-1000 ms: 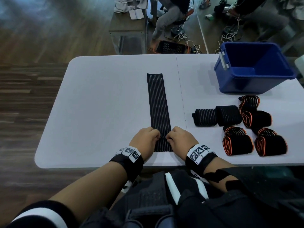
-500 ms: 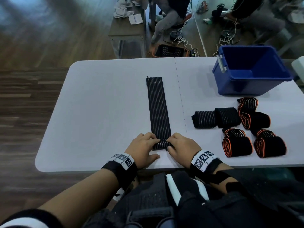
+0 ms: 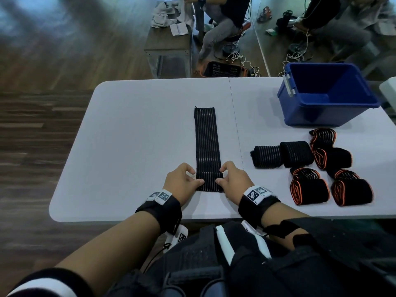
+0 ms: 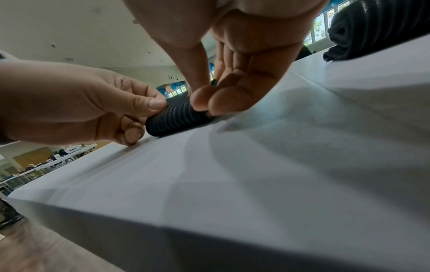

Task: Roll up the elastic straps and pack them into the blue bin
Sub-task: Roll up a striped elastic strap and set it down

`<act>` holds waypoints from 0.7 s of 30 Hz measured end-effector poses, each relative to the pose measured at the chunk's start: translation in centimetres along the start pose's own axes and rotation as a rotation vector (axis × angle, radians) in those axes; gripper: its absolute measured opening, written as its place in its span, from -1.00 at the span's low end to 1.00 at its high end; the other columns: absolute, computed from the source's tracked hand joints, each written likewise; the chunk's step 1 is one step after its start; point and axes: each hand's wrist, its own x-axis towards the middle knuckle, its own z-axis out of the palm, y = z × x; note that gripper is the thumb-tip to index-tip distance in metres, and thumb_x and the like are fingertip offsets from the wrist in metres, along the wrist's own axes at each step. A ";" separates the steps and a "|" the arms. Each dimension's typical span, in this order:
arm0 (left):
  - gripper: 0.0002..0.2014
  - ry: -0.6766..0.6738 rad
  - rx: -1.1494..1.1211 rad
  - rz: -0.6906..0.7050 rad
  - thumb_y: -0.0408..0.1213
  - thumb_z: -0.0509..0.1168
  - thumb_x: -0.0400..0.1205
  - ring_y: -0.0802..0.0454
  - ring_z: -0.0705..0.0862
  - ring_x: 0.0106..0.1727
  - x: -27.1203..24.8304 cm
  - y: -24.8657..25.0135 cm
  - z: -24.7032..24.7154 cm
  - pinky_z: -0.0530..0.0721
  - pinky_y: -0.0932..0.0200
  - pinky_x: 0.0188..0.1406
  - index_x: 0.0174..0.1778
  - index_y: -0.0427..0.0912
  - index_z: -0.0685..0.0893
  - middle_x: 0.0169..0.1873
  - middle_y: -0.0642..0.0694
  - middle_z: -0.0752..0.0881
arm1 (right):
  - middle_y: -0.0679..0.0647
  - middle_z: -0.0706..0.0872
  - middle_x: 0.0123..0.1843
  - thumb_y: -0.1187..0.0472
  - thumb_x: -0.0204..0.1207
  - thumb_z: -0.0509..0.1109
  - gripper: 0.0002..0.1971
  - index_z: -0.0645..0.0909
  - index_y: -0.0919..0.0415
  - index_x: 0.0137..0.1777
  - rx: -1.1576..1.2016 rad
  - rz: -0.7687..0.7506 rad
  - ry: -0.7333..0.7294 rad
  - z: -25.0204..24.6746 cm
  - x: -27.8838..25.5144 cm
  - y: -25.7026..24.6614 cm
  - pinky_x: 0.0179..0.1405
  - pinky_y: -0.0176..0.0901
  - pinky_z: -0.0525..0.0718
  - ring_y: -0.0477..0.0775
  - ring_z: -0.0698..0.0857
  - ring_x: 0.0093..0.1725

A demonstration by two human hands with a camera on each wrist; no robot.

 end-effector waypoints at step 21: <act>-0.44 -0.143 0.608 0.508 0.00 0.50 0.54 -0.03 0.52 0.38 -0.8 -1.0 -1.1 0.51 0.07 0.44 0.45 -0.08 0.63 0.45 0.07 0.56 | 0.07 0.54 0.31 -0.10 0.55 0.43 -0.31 0.32 0.05 0.63 -0.447 -0.148 -0.110 0.0 -1.0 0.2 0.22 -0.01 0.64 0.13 0.61 0.27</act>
